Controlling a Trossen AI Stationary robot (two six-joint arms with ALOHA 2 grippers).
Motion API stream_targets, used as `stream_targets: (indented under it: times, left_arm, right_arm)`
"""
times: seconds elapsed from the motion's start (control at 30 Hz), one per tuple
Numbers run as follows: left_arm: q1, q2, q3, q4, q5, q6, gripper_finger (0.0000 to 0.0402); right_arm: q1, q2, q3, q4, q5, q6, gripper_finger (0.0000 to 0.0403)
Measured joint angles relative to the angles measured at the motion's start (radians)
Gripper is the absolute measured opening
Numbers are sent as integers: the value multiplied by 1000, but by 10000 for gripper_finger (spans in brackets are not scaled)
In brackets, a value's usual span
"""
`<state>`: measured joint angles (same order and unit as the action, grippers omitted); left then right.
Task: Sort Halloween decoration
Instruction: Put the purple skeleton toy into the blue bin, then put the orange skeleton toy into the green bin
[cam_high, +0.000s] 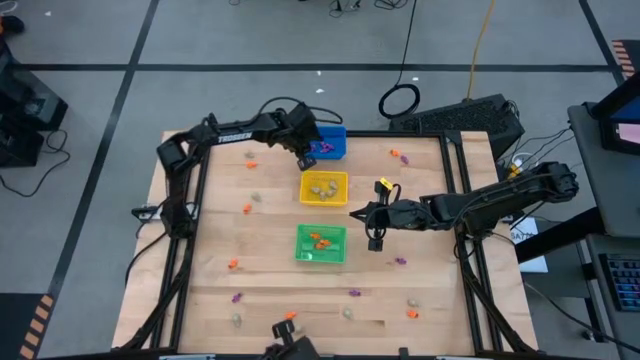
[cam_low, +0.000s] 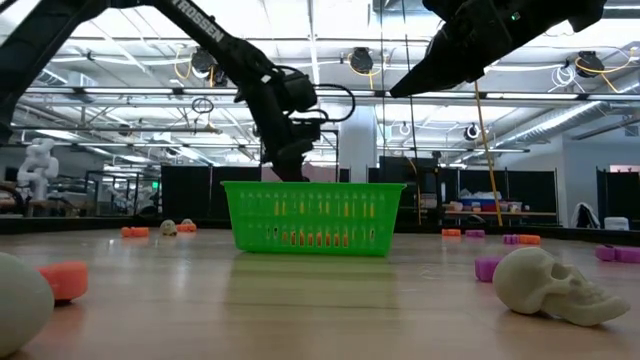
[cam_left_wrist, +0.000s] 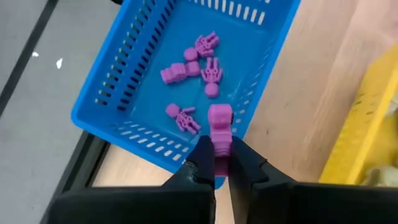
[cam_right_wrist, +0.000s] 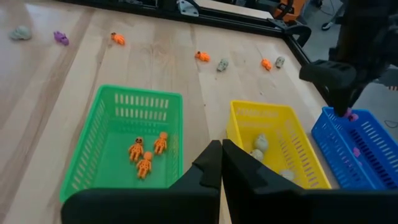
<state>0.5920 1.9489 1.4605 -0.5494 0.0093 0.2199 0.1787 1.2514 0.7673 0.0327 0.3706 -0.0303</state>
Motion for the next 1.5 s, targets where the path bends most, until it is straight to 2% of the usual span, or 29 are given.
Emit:
stream_targets:
  times: [0.47, 0.7, 0.83, 0.97, 1.17, 1.33, 1.5]
  left_arm:
    - [23, 60, 0, 95, 14, -1, 51]
    - [23, 60, 0, 103, -72, 2, 103]
    - [28, 60, 0, 88, -87, 5, 112]
    - [29, 53, 0, 89, -140, 13, 90]
    - [30, 2, -3, 197, -164, 22, 11]
    - [27, -34, -33, 296, -153, -29, 7]
    - [11, -79, -162, 506, -148, -54, 1]
  right_arm:
    - [0, 0, 0, -3, 0, 11, 0]
    - [0, 0, 0, -14, 0, 11, 0]
    - [0, 0, 0, -11, -1, 11, 0]
    - [0, 0, 0, -8, -1, 10, 0]
    - [0, 0, 0, -15, -1, 17, 0]
    - [0, 0, 0, -17, -5, 19, 0]
    - [0, 0, 0, -25, -5, 25, 0]
